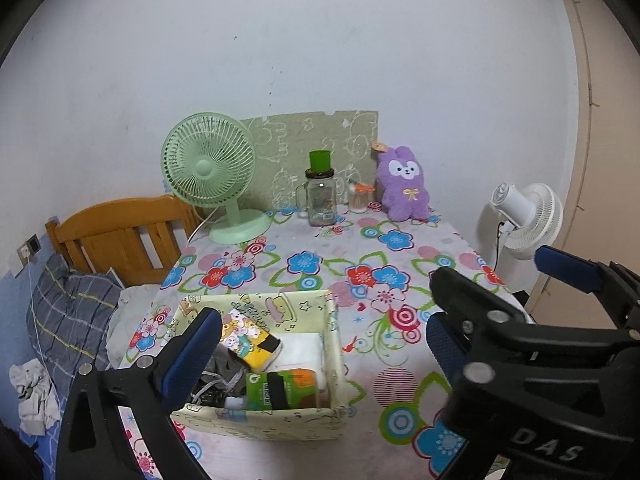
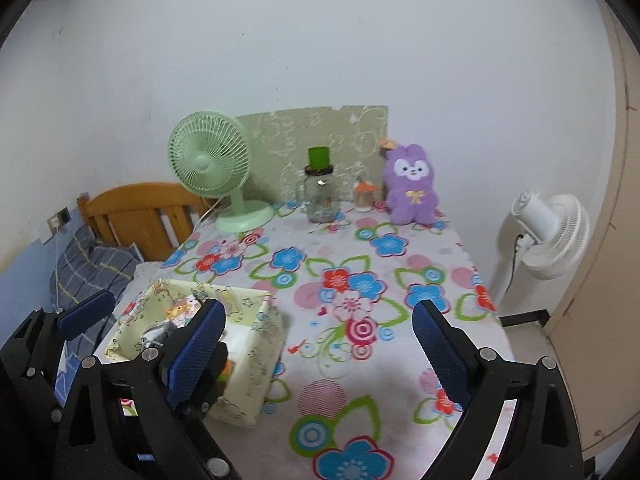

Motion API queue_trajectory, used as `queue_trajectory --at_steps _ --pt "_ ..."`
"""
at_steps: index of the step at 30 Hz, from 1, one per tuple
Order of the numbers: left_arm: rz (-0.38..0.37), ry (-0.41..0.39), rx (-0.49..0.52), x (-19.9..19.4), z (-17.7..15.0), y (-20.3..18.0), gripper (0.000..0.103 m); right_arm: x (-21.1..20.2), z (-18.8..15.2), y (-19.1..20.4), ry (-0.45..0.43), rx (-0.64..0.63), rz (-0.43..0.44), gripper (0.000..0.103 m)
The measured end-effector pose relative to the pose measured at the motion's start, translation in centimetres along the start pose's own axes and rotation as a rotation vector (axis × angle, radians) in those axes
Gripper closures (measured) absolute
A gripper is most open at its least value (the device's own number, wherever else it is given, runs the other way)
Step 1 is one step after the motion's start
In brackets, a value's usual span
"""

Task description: Organize soft objects

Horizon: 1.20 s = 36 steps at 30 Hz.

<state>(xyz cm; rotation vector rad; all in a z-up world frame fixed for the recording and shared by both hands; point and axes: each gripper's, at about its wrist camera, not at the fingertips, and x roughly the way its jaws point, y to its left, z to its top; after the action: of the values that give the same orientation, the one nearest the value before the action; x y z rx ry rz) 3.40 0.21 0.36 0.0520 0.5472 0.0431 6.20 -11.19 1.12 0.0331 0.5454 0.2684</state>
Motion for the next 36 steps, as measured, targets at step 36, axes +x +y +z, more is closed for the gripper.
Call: queue_trajectory --at_steps 36 --pt "0.027 -0.088 -0.03 -4.7 0.2 0.7 0.0 -6.9 -0.8 -3.5 -0.135 0.058 -0.129 0.002"
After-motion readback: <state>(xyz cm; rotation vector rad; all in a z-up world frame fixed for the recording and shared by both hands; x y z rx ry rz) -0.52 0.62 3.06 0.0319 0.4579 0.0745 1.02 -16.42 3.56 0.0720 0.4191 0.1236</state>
